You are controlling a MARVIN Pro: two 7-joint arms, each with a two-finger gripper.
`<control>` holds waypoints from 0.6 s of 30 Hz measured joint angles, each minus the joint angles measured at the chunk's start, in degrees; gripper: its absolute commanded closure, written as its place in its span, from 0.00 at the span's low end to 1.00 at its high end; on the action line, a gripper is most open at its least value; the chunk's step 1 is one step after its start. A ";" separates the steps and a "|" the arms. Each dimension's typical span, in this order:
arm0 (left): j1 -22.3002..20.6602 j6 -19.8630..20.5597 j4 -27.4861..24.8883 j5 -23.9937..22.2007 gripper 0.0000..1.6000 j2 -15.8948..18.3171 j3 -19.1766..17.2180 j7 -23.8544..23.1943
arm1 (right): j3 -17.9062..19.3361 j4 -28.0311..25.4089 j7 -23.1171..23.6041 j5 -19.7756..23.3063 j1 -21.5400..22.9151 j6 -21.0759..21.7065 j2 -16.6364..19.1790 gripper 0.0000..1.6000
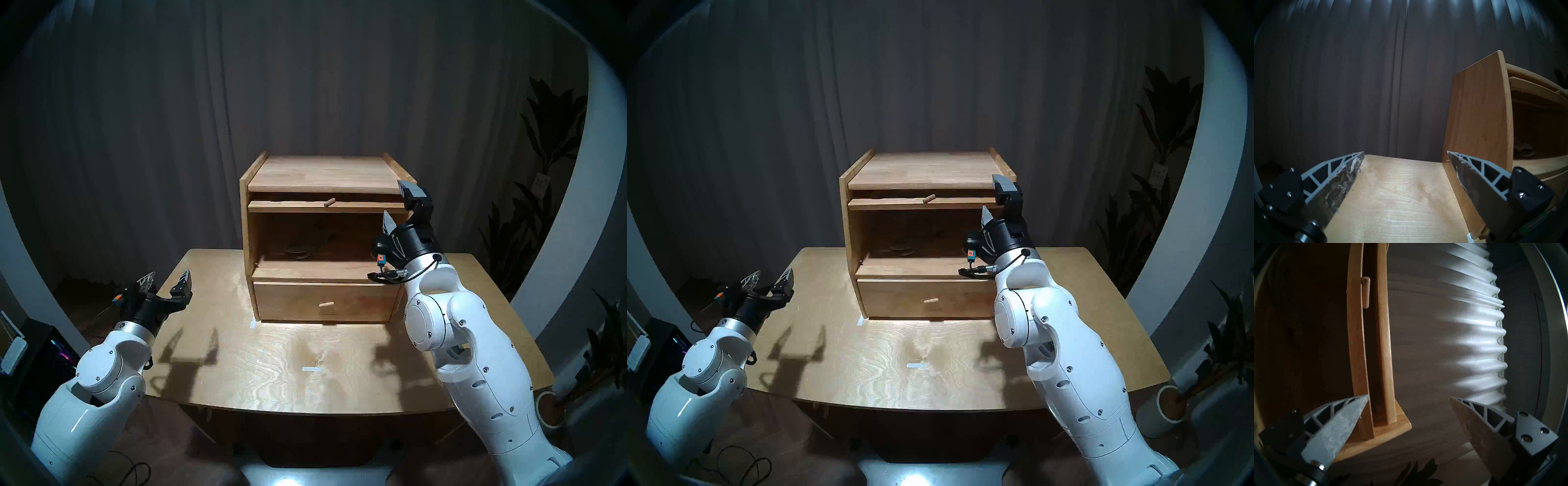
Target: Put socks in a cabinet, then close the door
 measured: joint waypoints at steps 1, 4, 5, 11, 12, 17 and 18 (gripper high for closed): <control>0.09 -0.12 0.09 -0.40 0.00 0.07 -0.14 -0.56 | -0.52 -0.16 0.24 -0.64 -0.01 0.22 0.08 0.00; 0.42 -0.49 0.38 -1.64 0.00 0.27 -0.63 -2.35 | -2.58 -0.52 1.24 -2.55 -0.28 0.85 0.20 0.00; 0.56 -0.63 0.50 -2.15 0.00 0.35 -0.83 -3.06 | -3.48 -0.54 1.70 -3.24 -0.56 1.10 0.20 0.00; 1.34 -1.33 1.11 -4.57 0.00 0.75 -1.85 -6.78 | -7.67 0.06 4.41 -6.21 -2.70 2.61 0.18 0.00; 1.43 -1.41 1.18 -4.85 0.00 0.79 -1.96 -7.25 | -8.05 0.16 4.75 -6.57 -2.94 2.83 0.18 0.00; 2.13 -2.00 1.77 -7.08 0.00 1.14 -2.98 -10.86 | -9.86 0.73 7.03 -9.30 -4.32 4.77 0.15 0.00; 2.31 -2.14 1.92 -7.68 0.00 1.22 -3.26 -11.85 | -10.05 0.82 7.54 -10.02 -4.50 5.35 0.14 0.00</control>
